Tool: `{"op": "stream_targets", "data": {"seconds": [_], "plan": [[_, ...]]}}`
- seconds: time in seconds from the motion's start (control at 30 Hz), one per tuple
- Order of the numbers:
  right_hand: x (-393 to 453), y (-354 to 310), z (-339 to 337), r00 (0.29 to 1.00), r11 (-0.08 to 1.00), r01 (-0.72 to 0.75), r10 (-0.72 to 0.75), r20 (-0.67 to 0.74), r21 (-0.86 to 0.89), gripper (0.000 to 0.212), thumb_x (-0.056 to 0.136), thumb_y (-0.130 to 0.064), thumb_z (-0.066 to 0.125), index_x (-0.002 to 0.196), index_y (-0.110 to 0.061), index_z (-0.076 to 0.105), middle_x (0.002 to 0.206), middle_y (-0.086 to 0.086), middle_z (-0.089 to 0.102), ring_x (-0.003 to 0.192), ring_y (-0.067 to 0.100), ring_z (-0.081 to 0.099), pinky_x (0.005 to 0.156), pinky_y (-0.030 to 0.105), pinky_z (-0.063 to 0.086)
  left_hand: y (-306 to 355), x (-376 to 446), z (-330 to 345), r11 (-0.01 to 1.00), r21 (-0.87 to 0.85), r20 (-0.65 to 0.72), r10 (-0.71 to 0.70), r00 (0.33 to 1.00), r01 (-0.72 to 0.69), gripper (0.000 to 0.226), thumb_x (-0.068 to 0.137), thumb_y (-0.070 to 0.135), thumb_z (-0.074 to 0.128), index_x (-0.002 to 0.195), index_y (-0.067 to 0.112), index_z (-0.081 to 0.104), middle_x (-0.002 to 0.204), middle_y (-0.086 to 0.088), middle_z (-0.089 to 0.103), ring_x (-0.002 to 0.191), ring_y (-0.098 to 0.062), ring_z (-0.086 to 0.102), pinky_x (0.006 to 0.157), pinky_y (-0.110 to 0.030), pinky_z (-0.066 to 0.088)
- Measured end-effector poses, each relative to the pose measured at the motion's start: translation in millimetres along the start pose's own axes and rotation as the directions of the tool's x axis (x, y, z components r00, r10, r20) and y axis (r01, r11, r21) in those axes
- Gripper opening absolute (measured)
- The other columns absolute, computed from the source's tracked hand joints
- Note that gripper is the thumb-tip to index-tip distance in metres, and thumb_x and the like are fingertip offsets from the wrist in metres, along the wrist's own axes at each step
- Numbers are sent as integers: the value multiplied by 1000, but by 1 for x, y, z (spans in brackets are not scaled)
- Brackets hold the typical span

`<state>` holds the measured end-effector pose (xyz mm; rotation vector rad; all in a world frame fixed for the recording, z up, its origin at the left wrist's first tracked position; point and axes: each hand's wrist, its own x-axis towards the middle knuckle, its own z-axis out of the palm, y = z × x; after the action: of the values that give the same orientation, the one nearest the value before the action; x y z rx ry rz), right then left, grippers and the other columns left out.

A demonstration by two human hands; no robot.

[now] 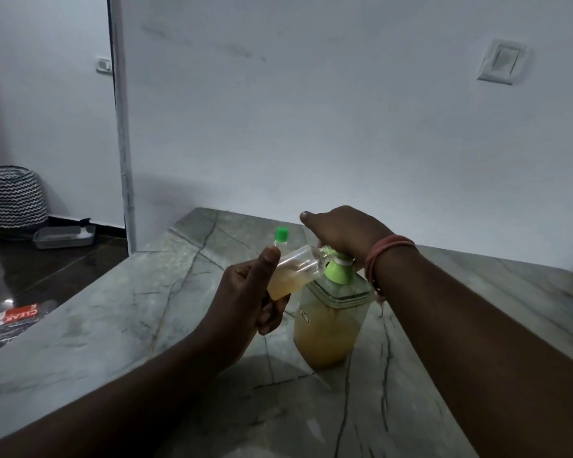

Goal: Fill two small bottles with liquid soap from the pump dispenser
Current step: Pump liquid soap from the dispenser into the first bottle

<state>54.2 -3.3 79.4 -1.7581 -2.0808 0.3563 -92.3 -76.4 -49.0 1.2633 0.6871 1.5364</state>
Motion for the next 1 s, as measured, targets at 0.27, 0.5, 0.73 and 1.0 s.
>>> {"op": "stream_targets", "data": {"seconds": [0.27, 0.5, 0.73, 1.0], "plan": [[-1, -12, -7, 998, 979, 46, -36, 53, -199, 46, 94, -55, 38, 107, -18, 62, 122, 8, 60, 91, 22, 52, 75, 28, 34, 4, -1, 2, 1000, 14, -17, 0, 1000, 1, 105, 69, 86, 71, 113, -9, 69, 57, -5, 53, 41, -10, 40, 40, -21, 36], [-1, -4, -3, 997, 996, 47, -43, 57, -76, 63, 97, -56, 28, 122, -8, 60, 110, 13, 63, 86, 22, 46, 78, 29, 35, -2, 1, 0, 1000, 15, 7, -8, 1000, 8, 96, 70, 85, 70, 107, -3, 73, 58, -8, 52, 41, -10, 41, 39, -21, 37], [-1, -10, -8, 995, 972, 80, -64, 81, -220, 57, 96, -57, 32, 119, -12, 61, 126, 9, 59, 96, 23, 56, 76, 29, 34, 0, 2, 1, 1000, 6, 5, -5, 1000, 5, 96, 65, 87, 72, 103, -1, 73, 59, -11, 51, 41, -11, 39, 41, -21, 36], [3, -3, -2, 998, 993, 57, -56, 17, -100, 63, 94, -60, 30, 117, -11, 63, 122, 12, 61, 100, 28, 57, 76, 29, 33, 0, 2, 1, 1000, 0, 4, -9, 1000, 9, 99, 65, 88, 71, 108, -1, 75, 57, -8, 50, 40, -9, 37, 39, -20, 35]]}}
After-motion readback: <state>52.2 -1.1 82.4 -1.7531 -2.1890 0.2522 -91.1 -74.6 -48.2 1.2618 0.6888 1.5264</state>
